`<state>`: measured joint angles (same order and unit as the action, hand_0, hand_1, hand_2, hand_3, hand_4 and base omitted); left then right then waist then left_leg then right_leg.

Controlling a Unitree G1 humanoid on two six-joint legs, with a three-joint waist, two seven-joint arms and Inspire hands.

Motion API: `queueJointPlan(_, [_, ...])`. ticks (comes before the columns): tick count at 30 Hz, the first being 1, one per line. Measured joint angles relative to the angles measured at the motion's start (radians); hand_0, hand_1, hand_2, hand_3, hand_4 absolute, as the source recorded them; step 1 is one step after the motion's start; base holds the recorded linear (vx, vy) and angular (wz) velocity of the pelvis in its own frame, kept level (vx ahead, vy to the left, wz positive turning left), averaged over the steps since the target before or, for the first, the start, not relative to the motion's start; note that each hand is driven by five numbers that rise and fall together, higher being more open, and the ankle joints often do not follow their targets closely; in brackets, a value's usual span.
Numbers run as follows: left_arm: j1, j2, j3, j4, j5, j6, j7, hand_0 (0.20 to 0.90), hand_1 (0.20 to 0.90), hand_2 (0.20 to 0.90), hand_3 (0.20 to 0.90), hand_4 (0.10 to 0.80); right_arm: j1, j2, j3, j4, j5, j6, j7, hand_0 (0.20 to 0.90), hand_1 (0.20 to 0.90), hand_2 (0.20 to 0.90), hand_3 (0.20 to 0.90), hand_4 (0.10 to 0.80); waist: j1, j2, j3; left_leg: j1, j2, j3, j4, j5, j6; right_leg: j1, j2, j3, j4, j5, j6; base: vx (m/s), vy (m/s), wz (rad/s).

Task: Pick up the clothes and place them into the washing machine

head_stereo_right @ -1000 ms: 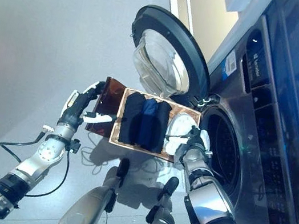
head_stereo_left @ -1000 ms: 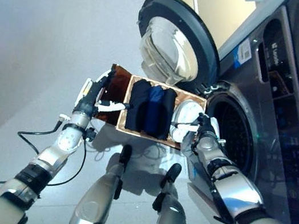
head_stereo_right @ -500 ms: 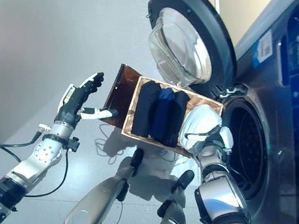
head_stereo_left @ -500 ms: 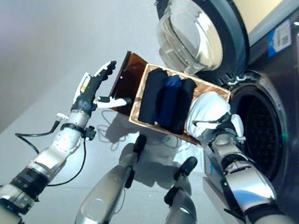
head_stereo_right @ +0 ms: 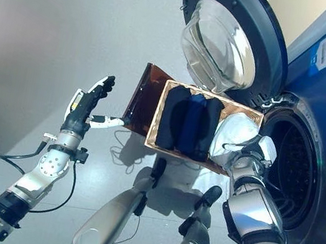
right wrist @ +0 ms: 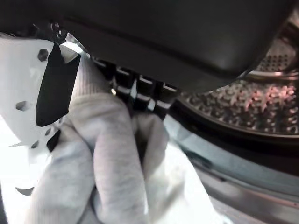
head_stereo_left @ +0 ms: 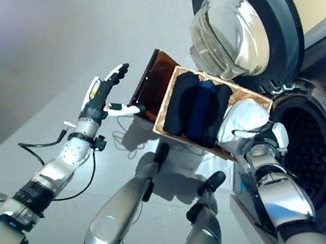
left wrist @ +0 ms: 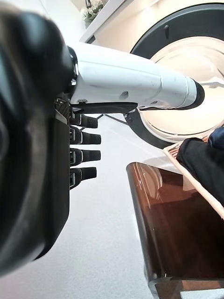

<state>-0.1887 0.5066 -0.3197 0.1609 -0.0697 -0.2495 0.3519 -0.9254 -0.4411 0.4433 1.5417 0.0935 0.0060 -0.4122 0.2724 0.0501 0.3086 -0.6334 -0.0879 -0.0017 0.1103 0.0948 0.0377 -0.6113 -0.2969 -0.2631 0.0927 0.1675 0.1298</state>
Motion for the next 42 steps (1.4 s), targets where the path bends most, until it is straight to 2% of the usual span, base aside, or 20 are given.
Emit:
queueJointPlan(1, [-0.001, 0.000, 0.000, -0.003, 0.000, 0.000, 0.003, 0.900, 0.900, 0.900, 0.900, 0.800, -0.001, -0.004, 0.001, 0.000, -0.007, 0.000, -0.006, 0.200, 0.200, 0.200, 0.200, 0.300, 0.004, 0.003, -0.002, -0.009, 0.000, -0.002, 0.008, 0.001, 0.000, -0.009, 0.000, 0.000, 0.007, 0.000, 0.000, 0.000, 0.008, 0.07])
queueJointPlan(7, [0.004, -0.001, -0.002, -0.007, 0.003, 0.000, 0.009, 0.900, 0.900, 0.900, 0.900, 0.800, -0.001, -0.008, 0.031, 0.001, -0.031, 0.018, -0.006, 0.200, 0.200, 0.200, 0.200, 0.300, 0.020, 0.032, -0.019, -0.020, 0.000, -0.020, 0.026, 0.003, 0.003, -0.012, -0.002, -0.009, 0.032, -0.012, 0.000, -0.002, 0.003, 0.07])
queueJointPlan(14, [0.025, -0.001, -0.003, -0.027, 0.025, 0.000, 0.018, 0.900, 0.900, 0.900, 0.900, 0.800, 0.004, -0.007, 0.029, 0.007, -0.072, 0.020, -0.004, 0.200, 0.200, 0.200, 0.200, 0.300, 0.020, 0.040, -0.024, -0.016, -0.002, -0.025, 0.031, 0.002, -0.001, -0.030, -0.015, -0.013, 0.094, -0.042, -0.004, 0.000, 0.005, 0.03])
queueJointPlan(21, [0.026, 0.000, -0.008, -0.033, 0.022, 0.001, 0.018, 0.900, 0.900, 0.900, 0.900, 0.800, 0.015, -0.006, 0.016, 0.005, -0.084, 0.039, 0.012, 0.200, 0.200, 0.200, 0.200, 0.300, 0.014, 0.044, -0.026, 0.026, 0.000, 0.002, 0.040, 0.003, 0.002, 0.001, -0.015, 0.011, 0.092, -0.038, 0.000, 0.007, -0.012, -0.09])
queueJointPlan(25, [0.025, 0.002, -0.012, -0.035, 0.018, 0.000, 0.015, 0.900, 0.900, 0.900, 0.900, 0.800, 0.044, 0.015, -0.012, -0.012, -0.058, 0.036, 0.026, 0.200, 0.200, 0.200, 0.200, 0.300, -0.017, 0.045, -0.027, 0.093, 0.003, 0.015, 0.030, -0.003, 0.004, 0.060, -0.010, 0.024, 0.075, -0.028, 0.003, -0.052, -0.010, -0.15])
queueJointPlan(31, [0.064, 0.003, -0.009, -0.035, -0.026, 0.001, -0.010, 0.900, 0.900, 0.900, 0.900, 0.800, 0.199, 0.063, -0.130, -0.199, 0.144, -0.023, 0.044, 0.200, 0.200, 0.200, 0.200, 0.300, -0.083, 0.036, -0.040, 0.156, 0.004, 0.063, -0.003, -0.013, 0.013, 0.112, -0.001, 0.059, 0.000, 0.006, 0.013, -0.014, -0.030, -0.26])
queueJointPlan(34, [0.078, 0.000, -0.008, -0.029, -0.054, 0.001, -0.022, 0.900, 0.900, 0.900, 0.900, 0.800, 0.335, 0.132, -0.253, -0.322, 0.385, -0.102, 0.072, 0.200, 0.200, 0.200, 0.200, 0.300, -0.125, 0.023, -0.057, 0.177, 0.006, 0.096, -0.015, -0.014, 0.015, 0.120, 0.005, 0.087, -0.028, 0.030, 0.006, -0.019, -0.030, -0.30])
queueJointPlan(38, [0.057, -0.017, -0.008, -0.027, -0.063, 0.000, -0.027, 0.900, 0.900, 0.900, 0.900, 0.800, 0.402, 0.199, -0.341, -0.341, 0.677, -0.158, 0.111, 0.200, 0.200, 0.200, 0.200, 0.300, -0.150, 0.026, -0.060, 0.213, 0.006, 0.111, -0.028, -0.016, 0.026, 0.135, 0.016, 0.115, -0.052, 0.047, 0.007, -0.025, -0.014, -0.31])
queueJointPlan(42, [0.050, -0.027, -0.009, -0.024, -0.067, -0.001, -0.030, 0.900, 0.900, 0.900, 0.900, 0.800, 0.423, 0.238, -0.432, -0.352, 0.874, -0.228, 0.146, 0.200, 0.200, 0.200, 0.200, 0.300, -0.150, 0.035, -0.065, 0.224, 0.008, 0.126, -0.053, -0.015, 0.028, 0.134, 0.017, 0.125, -0.072, 0.059, 0.006, -0.018, -0.004, -0.14])
